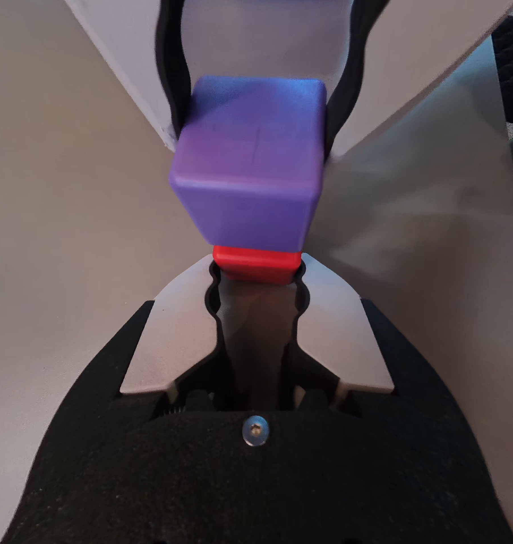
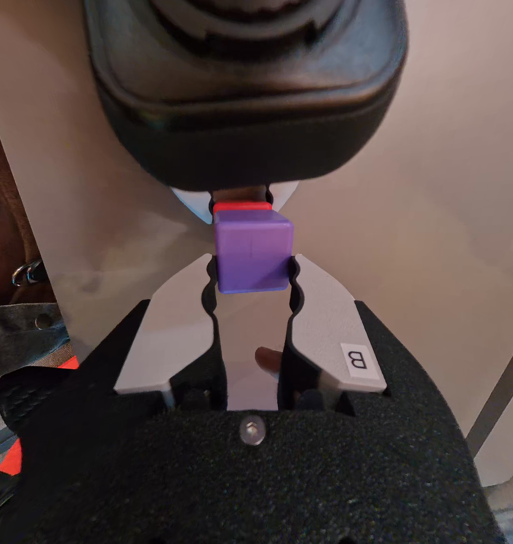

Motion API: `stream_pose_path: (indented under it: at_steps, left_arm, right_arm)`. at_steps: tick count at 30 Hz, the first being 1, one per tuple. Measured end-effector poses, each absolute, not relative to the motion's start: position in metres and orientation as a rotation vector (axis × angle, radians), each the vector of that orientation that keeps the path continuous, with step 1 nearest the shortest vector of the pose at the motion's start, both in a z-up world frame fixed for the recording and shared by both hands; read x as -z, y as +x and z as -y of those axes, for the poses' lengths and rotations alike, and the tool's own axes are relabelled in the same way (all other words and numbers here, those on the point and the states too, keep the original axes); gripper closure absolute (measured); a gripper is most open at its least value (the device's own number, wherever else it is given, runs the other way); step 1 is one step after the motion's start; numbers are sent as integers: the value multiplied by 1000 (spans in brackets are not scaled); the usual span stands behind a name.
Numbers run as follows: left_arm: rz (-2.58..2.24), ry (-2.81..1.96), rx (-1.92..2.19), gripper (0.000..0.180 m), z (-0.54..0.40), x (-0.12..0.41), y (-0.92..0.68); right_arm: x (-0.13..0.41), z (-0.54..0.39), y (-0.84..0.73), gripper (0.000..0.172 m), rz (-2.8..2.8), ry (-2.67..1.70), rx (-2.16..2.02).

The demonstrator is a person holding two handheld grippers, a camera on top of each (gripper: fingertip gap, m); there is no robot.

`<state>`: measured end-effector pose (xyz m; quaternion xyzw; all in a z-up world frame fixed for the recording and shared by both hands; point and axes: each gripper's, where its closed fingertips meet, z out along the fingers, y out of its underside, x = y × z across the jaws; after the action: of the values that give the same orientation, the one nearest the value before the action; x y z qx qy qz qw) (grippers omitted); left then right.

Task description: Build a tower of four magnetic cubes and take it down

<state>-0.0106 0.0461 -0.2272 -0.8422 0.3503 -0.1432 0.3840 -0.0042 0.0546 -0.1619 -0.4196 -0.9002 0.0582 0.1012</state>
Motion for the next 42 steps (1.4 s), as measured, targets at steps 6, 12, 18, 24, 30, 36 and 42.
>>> stream_pose_path:
  at_steps: [6,12,18,24,30,36,42]
  left_arm:
    - [-893,-2146,366,132,-46,227,-11]
    - [-900,-2144,367,132,-46,227,-10]
    - [-903,-2144,374,132,-45,227,-10]
    - [-894,-2146,379,122,-46,227,-11]
    - [-734,-1975,343,98,-36,182,-28]
    - [-413,-1682,256,97,11,63,-83]
    - [-558,-1879,-50,111,83,21,-198]
  right_arm:
    - [168,-54,-5,124,2665,-1228,-120]
    - [168,-53,-5,125,2653,-1236,-104]
    - [168,-53,-5,125,2647,-1232,-103]
    - [164,-51,-7,104,2606,-1265,-168]
    - [120,-42,-2,77,2346,-1290,-573]
    - [65,-47,16,78,1992,-1273,-953]
    - [48,-59,32,79,1872,-1229,-1081]
